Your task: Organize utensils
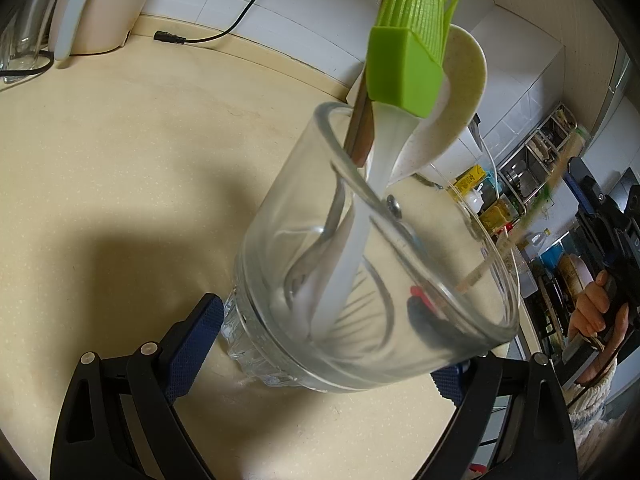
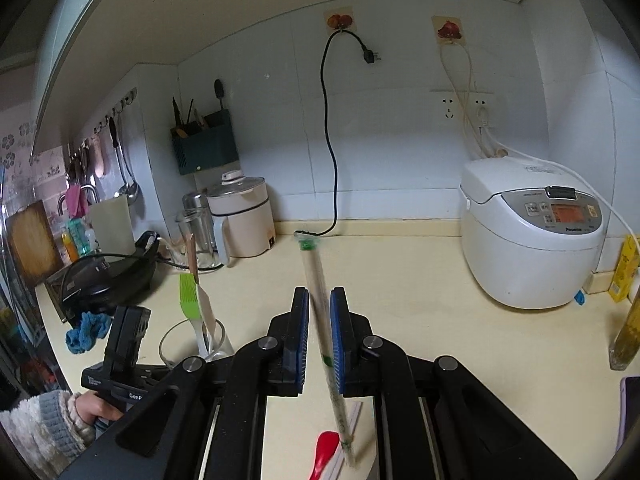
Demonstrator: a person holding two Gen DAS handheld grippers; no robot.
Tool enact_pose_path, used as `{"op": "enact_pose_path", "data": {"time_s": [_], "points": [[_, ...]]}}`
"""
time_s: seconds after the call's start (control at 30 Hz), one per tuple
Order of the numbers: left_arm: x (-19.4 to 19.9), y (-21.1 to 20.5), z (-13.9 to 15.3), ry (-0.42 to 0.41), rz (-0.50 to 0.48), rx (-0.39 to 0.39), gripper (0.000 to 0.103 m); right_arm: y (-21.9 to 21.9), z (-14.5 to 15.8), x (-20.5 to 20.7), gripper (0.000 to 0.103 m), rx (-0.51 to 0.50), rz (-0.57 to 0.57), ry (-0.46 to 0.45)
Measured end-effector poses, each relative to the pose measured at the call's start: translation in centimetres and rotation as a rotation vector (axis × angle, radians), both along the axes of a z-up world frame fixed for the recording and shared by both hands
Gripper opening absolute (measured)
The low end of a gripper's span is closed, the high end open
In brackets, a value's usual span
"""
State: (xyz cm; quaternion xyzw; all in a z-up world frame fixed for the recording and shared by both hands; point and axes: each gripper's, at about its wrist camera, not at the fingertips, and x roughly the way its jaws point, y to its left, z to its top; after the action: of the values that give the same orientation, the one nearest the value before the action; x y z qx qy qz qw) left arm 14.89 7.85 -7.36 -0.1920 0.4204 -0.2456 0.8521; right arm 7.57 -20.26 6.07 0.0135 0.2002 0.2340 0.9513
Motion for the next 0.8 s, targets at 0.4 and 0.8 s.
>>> {"op": "enact_pose_path", "data": {"time_s": [0.4, 0.8], "points": [[0.0, 0.0, 0.0, 0.0, 0.0, -0.001, 0.094, 0.4, -0.2, 0.9, 0.011, -0.014, 0.02, 0.023], [0.0, 0.0, 0.0, 0.0, 0.0, -0.001, 0.094, 4.3, -5.5, 6.7, 0.017, -0.103, 0.18, 0.276]]}}
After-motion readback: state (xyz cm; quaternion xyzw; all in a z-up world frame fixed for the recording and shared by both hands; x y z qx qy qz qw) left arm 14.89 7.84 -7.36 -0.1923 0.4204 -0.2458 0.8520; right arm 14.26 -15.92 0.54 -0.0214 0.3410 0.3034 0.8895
